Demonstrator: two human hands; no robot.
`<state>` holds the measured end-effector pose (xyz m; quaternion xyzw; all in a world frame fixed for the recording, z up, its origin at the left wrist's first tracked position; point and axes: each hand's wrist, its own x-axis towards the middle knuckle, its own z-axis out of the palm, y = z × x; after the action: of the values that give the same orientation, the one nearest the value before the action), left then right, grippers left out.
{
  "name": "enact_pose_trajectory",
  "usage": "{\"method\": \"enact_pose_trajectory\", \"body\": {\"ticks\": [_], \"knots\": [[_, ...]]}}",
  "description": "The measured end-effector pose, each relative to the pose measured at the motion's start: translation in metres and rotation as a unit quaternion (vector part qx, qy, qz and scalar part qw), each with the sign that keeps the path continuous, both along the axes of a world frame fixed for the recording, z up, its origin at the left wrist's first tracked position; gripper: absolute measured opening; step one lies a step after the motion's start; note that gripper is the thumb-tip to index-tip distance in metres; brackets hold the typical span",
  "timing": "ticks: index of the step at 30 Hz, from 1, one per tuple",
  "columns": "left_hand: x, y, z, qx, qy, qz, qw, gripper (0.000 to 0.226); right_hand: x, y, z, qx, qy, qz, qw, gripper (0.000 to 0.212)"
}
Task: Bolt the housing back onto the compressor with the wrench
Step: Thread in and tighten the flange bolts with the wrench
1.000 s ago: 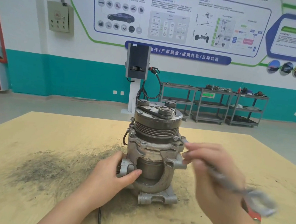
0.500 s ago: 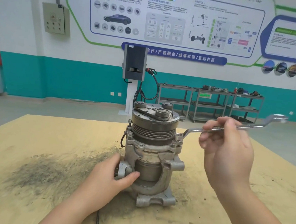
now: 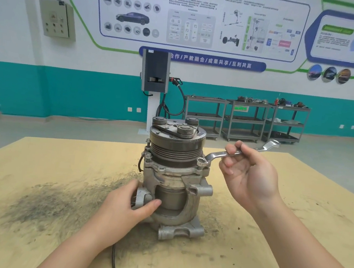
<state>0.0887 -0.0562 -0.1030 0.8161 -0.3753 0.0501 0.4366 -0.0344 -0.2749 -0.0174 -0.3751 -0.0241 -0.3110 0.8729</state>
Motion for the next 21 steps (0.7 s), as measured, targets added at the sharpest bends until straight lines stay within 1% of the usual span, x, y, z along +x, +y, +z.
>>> {"method": "enact_pose_trajectory", "body": {"ticks": [3,6,8,11,14,17,19,21], "knots": [[0.001,0.0,-0.001,0.005,0.001,0.004,1.0,0.04,0.002,-0.002,0.003,-0.018,0.008,0.006,1.0,0.019],[0.001,-0.001,-0.001,0.004,0.005,0.011,1.0,0.042,0.009,-0.006,0.018,-0.041,0.065,0.043,0.996,0.017],[0.0,-0.001,-0.001,0.004,0.004,0.012,1.0,0.041,0.015,-0.006,0.026,-0.062,0.097,0.067,0.991,0.019],[-0.001,0.0,-0.001,0.005,0.0,0.009,1.0,0.041,0.024,-0.005,0.031,-0.087,0.102,0.064,0.989,0.025],[-0.001,0.0,-0.001,0.006,0.0,0.008,1.0,0.04,0.026,-0.002,0.032,-0.115,0.091,0.027,0.989,0.027],[-0.001,0.0,-0.001,0.005,-0.002,0.008,1.0,0.04,0.02,0.003,0.021,-0.108,0.076,-0.037,0.991,0.026],[-0.001,0.001,-0.001,0.004,0.001,0.005,1.0,0.04,0.009,0.01,0.007,-0.09,0.047,-0.091,0.991,0.026],[-0.002,0.002,0.001,0.008,0.007,0.001,1.0,0.041,-0.004,0.02,-0.01,-0.087,-0.007,-0.137,0.987,0.025]]}}
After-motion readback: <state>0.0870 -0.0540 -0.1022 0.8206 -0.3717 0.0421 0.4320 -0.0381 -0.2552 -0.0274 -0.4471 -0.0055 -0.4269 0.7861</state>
